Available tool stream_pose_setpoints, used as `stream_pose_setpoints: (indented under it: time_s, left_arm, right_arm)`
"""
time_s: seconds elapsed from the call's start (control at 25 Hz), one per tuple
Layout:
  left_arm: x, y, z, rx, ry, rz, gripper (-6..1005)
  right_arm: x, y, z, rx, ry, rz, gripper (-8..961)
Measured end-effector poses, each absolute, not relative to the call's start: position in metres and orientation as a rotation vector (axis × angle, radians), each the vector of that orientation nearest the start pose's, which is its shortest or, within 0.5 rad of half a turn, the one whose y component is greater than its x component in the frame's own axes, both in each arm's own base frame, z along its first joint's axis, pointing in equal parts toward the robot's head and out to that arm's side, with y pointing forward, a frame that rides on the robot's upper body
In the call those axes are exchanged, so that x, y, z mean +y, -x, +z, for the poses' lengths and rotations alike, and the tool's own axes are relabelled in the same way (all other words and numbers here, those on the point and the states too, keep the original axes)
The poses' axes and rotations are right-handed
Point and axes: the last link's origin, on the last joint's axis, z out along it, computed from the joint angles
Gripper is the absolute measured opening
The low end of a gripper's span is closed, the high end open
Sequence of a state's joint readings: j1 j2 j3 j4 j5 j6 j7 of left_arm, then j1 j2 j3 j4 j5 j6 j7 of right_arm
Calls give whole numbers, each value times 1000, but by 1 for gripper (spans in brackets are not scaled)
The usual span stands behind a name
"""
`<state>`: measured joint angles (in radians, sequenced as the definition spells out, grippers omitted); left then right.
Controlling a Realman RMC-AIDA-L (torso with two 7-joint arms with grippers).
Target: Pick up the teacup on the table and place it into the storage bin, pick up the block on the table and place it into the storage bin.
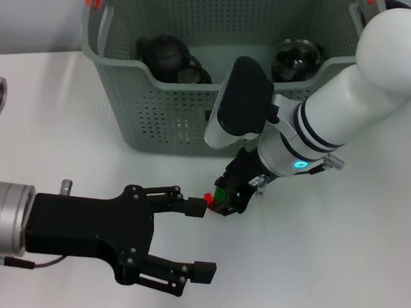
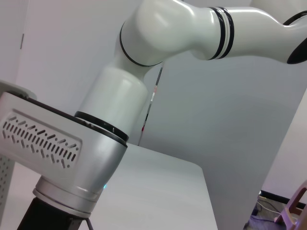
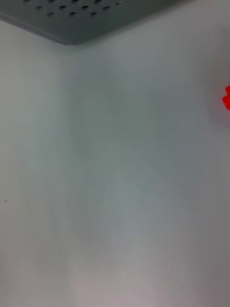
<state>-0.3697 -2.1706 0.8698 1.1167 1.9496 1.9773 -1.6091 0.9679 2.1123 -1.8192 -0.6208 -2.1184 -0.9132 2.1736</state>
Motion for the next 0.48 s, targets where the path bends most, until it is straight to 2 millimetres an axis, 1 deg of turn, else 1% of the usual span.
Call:
stream_pose_setpoints:
  time_s: [0.24,0.48]
  left_arm:
    - [262,212,18,-467,3091,-774,918]
    - [262,212,18,-473,3090,-774,918]
  right_arm:
    - [378,-143,-141,361,2901,-398,429]
    - [375,-144,-140,362,2917,-408,445]
